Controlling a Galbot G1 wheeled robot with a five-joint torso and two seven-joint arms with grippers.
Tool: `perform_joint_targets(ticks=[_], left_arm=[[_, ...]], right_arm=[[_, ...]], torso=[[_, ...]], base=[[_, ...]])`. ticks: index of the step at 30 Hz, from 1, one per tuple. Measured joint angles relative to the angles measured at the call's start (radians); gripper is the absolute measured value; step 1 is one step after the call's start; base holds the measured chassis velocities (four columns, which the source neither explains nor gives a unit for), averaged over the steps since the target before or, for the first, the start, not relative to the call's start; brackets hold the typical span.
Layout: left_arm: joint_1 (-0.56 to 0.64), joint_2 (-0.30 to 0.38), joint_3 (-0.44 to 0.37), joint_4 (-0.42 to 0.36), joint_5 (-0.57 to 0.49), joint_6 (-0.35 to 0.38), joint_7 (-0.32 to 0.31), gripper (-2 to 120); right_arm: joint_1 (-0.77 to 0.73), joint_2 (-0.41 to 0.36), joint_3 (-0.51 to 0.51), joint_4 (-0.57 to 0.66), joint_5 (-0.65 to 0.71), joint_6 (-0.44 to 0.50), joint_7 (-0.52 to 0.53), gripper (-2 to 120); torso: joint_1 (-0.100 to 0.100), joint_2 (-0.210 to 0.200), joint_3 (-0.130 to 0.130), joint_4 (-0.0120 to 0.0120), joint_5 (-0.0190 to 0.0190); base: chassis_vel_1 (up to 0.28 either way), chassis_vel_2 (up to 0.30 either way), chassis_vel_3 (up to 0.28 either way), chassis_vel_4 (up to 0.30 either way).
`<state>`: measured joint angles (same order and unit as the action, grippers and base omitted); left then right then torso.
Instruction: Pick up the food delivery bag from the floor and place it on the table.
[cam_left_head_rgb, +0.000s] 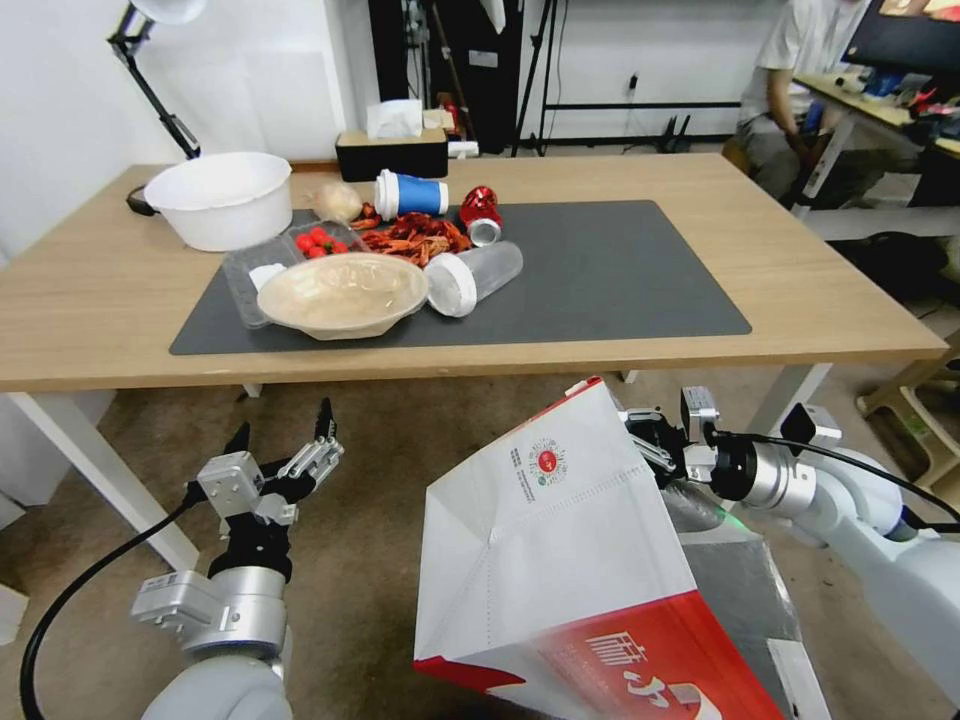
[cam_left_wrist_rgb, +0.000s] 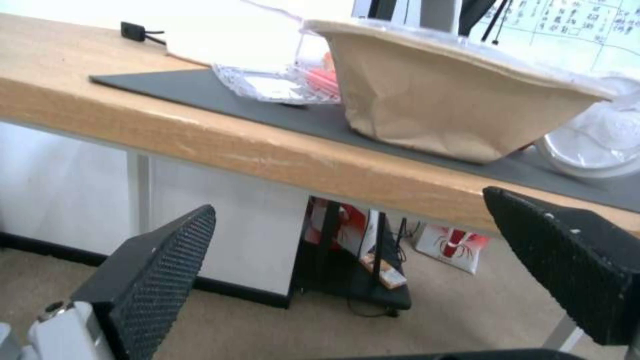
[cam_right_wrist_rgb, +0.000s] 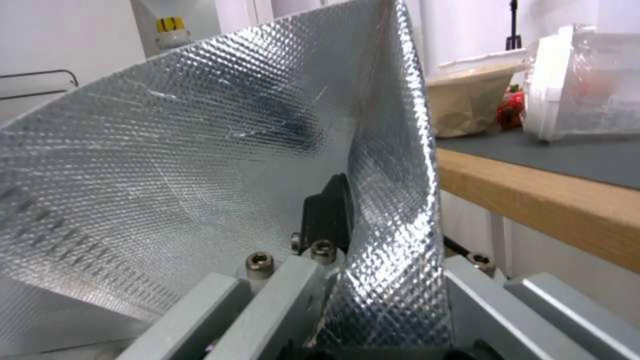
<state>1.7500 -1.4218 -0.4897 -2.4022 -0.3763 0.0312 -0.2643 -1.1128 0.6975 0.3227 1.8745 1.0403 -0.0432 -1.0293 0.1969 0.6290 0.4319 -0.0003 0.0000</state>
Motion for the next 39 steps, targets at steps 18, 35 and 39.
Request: perform_joint_targets(ticks=[18,35,39], left_arm=[[-0.002,0.003,-0.001,0.0,0.001,0.0,-0.002,100],[-0.002,0.005,-0.003,-0.004,0.001,0.001,-0.003,100],[-0.004,0.004,-0.004,-0.004,0.001,0.001,-0.003,100]], right_arm=[[-0.001,0.003,-0.003,0.004,-0.002,-0.003,-0.001,0],[0.0,0.007,-0.003,0.011,0.002,-0.006,0.0,0],[-0.001,0.005,-0.001,0.013,0.003,-0.006,0.001,0]], torso=[[0.033,0.08,0.047,0.0,0.0],[0.064,0.158,0.093,0.0001,0.0],[0.073,0.177,0.104,0.0,0.0]], base=[[0.0,0.0,0.0,0.0],[0.0,0.0,0.0,0.0],[0.0,0.0,0.0,0.0]])
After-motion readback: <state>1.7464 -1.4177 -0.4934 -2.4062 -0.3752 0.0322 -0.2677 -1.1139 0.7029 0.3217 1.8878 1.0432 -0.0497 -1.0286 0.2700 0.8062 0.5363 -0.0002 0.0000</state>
